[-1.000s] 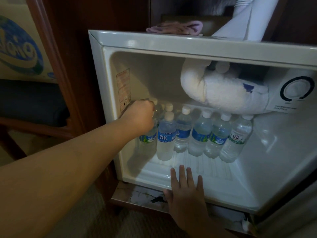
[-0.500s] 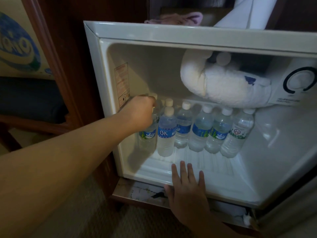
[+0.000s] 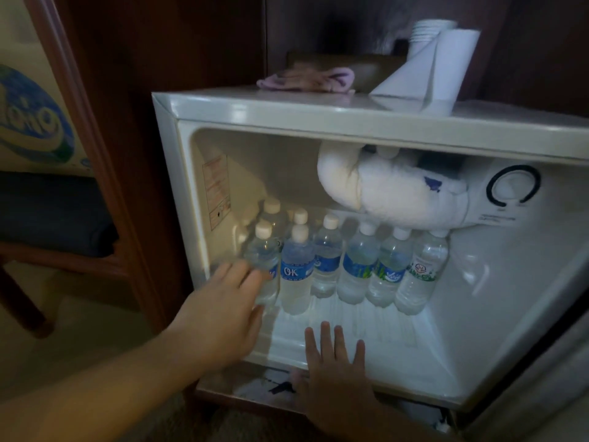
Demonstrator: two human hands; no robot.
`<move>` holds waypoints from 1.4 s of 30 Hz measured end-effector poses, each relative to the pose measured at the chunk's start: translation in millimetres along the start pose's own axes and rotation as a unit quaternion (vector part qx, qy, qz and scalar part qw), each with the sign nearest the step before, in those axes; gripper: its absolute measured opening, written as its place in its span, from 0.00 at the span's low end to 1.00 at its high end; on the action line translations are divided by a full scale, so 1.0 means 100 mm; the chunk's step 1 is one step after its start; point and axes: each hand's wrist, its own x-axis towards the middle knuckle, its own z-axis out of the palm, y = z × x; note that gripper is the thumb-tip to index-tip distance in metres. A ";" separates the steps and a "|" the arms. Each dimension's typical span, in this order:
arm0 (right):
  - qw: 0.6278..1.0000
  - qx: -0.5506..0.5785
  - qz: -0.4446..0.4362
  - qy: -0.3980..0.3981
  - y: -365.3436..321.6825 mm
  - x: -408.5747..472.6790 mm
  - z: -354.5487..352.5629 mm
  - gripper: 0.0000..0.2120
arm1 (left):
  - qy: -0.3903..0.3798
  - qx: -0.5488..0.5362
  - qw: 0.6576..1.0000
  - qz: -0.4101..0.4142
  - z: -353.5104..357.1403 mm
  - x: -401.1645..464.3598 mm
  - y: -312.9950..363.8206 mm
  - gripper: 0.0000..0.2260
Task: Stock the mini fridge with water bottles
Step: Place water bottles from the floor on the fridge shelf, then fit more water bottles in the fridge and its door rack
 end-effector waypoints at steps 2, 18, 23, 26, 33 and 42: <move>0.986 0.047 0.026 -0.155 0.03 0.10 -0.49 0.44 | -0.027 -0.021 0.999 0.001 -0.11 -0.03 -0.02 0.18; 0.962 0.191 0.106 -0.166 -0.70 -1.39 -3.79 0.39 | -0.095 -0.190 0.956 -0.203 -2.63 0.02 0.33 0.12; 0.965 0.191 0.097 -0.150 -0.90 -1.73 -4.84 0.44 | -0.121 -0.226 0.938 -0.234 -3.72 0.11 0.51 0.11; 0.970 0.207 0.079 -0.103 -0.95 -1.97 -5.60 0.42 | -0.122 -0.241 0.934 -0.234 -4.39 0.16 0.62 0.09; 0.965 0.238 0.081 -0.069 -0.83 -2.44 -7.40 0.33 | -0.131 -0.235 0.936 -0.226 -5.98 0.50 0.94 0.12; 0.969 0.236 0.069 0.034 -0.34 -2.41 -8.38 0.34 | -0.086 -0.232 0.949 -0.194 -6.79 1.18 1.19 0.13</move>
